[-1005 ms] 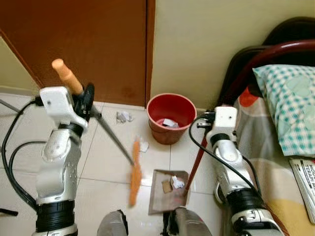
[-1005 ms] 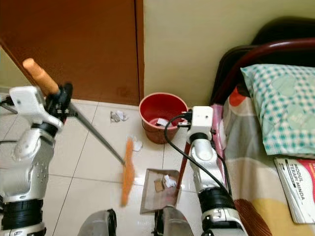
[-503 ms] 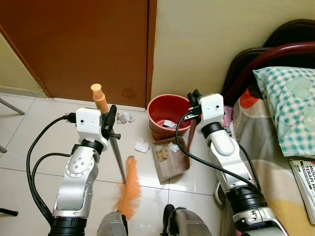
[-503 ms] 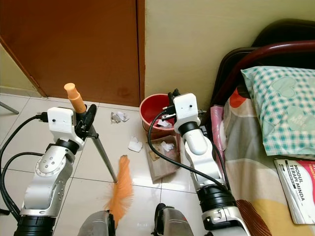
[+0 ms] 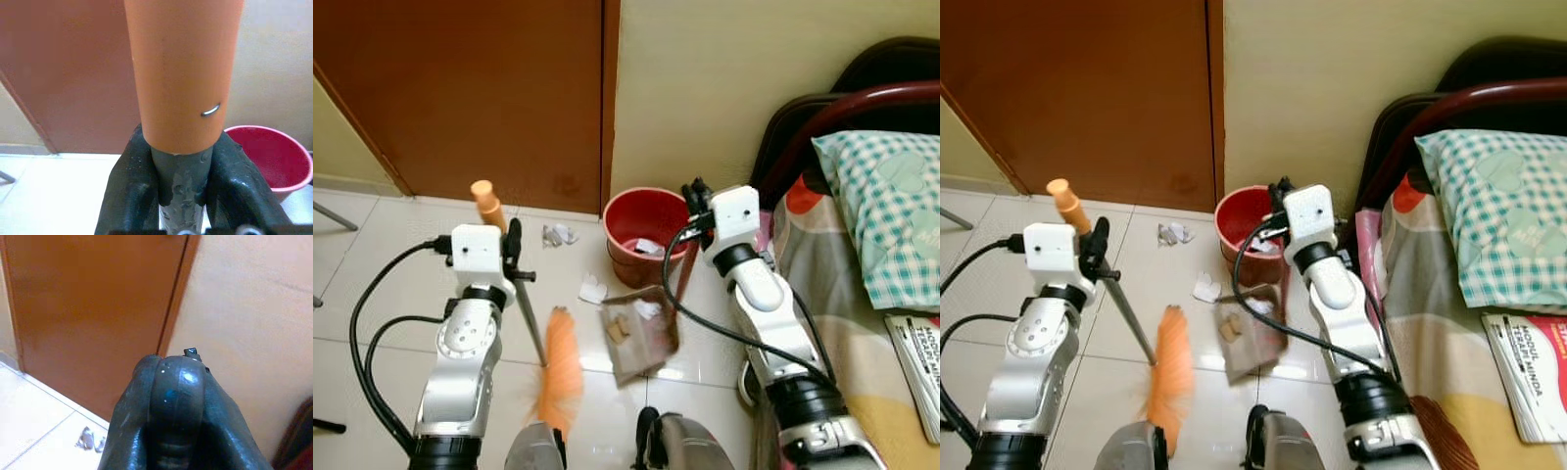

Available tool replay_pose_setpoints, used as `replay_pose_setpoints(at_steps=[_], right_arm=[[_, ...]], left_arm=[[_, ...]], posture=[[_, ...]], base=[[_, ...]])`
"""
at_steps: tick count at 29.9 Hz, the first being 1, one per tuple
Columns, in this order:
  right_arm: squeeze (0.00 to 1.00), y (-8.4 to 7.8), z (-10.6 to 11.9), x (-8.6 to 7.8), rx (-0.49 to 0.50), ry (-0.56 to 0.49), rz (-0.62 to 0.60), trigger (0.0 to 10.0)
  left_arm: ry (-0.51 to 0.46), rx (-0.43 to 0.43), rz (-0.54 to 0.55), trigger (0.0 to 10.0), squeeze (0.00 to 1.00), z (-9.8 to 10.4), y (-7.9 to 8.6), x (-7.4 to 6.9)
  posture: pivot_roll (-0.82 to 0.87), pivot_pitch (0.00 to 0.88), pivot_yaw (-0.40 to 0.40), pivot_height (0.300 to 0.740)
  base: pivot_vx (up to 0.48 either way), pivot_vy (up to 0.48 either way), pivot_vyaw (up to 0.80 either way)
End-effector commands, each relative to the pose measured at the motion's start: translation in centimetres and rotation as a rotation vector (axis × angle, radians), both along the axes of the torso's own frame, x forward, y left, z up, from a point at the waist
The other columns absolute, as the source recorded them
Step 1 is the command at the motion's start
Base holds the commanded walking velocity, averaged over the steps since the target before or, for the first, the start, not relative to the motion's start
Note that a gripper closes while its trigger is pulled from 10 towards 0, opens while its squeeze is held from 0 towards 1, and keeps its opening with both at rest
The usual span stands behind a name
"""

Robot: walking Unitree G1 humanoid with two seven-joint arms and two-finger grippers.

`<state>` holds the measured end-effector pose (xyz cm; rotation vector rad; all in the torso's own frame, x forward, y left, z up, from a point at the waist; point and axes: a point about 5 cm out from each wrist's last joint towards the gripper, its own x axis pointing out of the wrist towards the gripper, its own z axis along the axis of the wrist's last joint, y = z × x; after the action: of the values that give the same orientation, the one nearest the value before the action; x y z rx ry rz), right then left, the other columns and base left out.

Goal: Sweep floor

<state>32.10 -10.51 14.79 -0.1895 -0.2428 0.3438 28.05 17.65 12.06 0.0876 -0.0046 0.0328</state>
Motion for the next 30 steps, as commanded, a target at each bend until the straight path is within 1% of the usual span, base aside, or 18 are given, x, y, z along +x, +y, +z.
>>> replay_pose_setpoints(at_steps=[1,3,6,7,8,9,10,11,12,13,15,16,17,18,20,23,27,30], right_arm=[[0.0,-0.1,0.8,0.1,-0.049,-0.053,0.009,10.0],[0.0,0.0,0.3,-0.2,-0.102,-0.053,0.03,10.0],[0.0,-0.2,0.2,-0.2,-0.082,-0.036,0.021,10.0],[0.0,-0.1,0.1,-0.3,-0.054,-0.015,0.051,10.0],[0.0,0.4,-0.1,-0.6,-0.049,0.008,0.117,10.0],[0.0,0.9,-0.3,-0.9,-0.075,0.015,0.159,10.0],[0.0,0.9,-0.4,-0.9,-0.089,0.015,0.164,10.0],[0.0,0.8,-0.6,-0.8,-0.096,0.025,0.139,10.0],[0.0,-0.2,-1.2,-0.2,-0.127,0.036,0.037,10.0],[0.0,-0.2,-1.2,-0.2,-0.127,0.036,0.037,10.0],[0.0,-0.8,-0.8,0.0,-0.035,0.047,-0.004,10.0],[0.0,-1.0,-0.7,0.0,-0.02,0.044,-0.016,10.0],[0.0,-1.3,-0.3,0.1,0.03,0.039,-0.031,10.0],[0.0,-1.4,-0.2,0.1,0.045,0.038,-0.033,10.0],[0.0,-1.9,0.6,0.4,0.121,0.037,-0.07,10.0],[0.0,-2.3,1.4,0.7,0.183,0.034,-0.101,10.0],[0.0,-2.5,2.3,1.3,0.273,0.046,-0.128,10.0],[0.0,-2.3,4.0,2.1,0.365,0.042,-0.13,10.0]], left_arm=[[0.043,0.074,0.046,10.0,0.0,-0.8,1.0,-0.3],[0.04,0.072,0.049,10.0,0.0,-0.7,0.9,-0.3],[0.04,0.071,0.051,10.0,0.0,-0.8,0.8,-0.3],[0.041,0.07,0.052,10.0,0.0,-0.8,0.8,-0.3],[0.044,0.067,0.053,10.0,0.0,-0.9,0.7,-0.3],[0.047,0.065,0.053,10.0,0.0,-1.0,0.7,-0.4],[0.048,0.064,0.053,10.0,0.0,-1.0,0.6,-0.4],[0.05,0.061,0.051,10.0,0.0,-1.1,0.6,-0.4],[0.051,0.059,0.045,10.0,0.0,-1.1,0.3,-0.3],[0.051,0.059,0.045,10.0,0.0,-1.1,0.3,-0.3],[0.047,0.057,0.04,10.0,0.0,-1.0,0.2,-0.2],[0.047,0.057,0.041,10.0,0.0,-1.0,0.2,-0.2],[0.047,0.058,0.042,10.0,0.0,-1.0,0.2,-0.2],[0.047,0.058,0.043,10.0,0.0,-1.0,0.3,-0.2],[0.055,0.075,0.055,10.0,0.0,-1.3,0.6,-0.3],[0.072,0.107,0.086,10.0,0.0,-1.7,1.3,-0.7],[0.101,0.116,0.114,10.0,0.0,-2.4,1.9,-1.0],[0.113,0.13,0.134,10.0,0.0,-2.8,2.3,-1.3]], posture=[[0.03,0.152,-0.042,0.74],[0.03,0.154,-0.044,0.74],[0.03,0.155,-0.047,0.74],[0.03,0.155,-0.047,0.74],[0.03,0.155,-0.047,0.74],[0.03,0.155,-0.047,0.74],[0.02,0.156,-0.046,0.74],[0.02,0.156,-0.046,0.74],[0.02,0.156,-0.046,0.74],[0.02,0.156,-0.046,0.74],[0.02,0.156,-0.046,0.74],[0.02,0.156,-0.046,0.74],[0.02,0.155,-0.046,0.74],[0.02,0.155,-0.046,0.74],[0.02,0.152,-0.043,0.74],[0.02,0.152,-0.043,0.74],[0.02,0.146,-0.042,0.74],[0.02,0.142,-0.042,0.74]], base=[[0.0,0.0,0.0],[0.0,0.0,0.0],[0.0,0.0,0.0],[0.0,0.0,0.0],[0.0,0.0,0.0],[0.0,0.0,0.0],[0.0,0.0,0.0],[0.0,0.0,0.0],[0.0,0.0,0.0],[0.0,0.0,0.0],[0.0,0.0,0.0],[0.0,0.0,0.0],[0.0,0.0,0.0],[0.0,0.0,0.0],[0.0,0.0,0.0],[0.0,0.0,0.0],[0.0,0.0,0.0],[0.0,0.0,0.0]])
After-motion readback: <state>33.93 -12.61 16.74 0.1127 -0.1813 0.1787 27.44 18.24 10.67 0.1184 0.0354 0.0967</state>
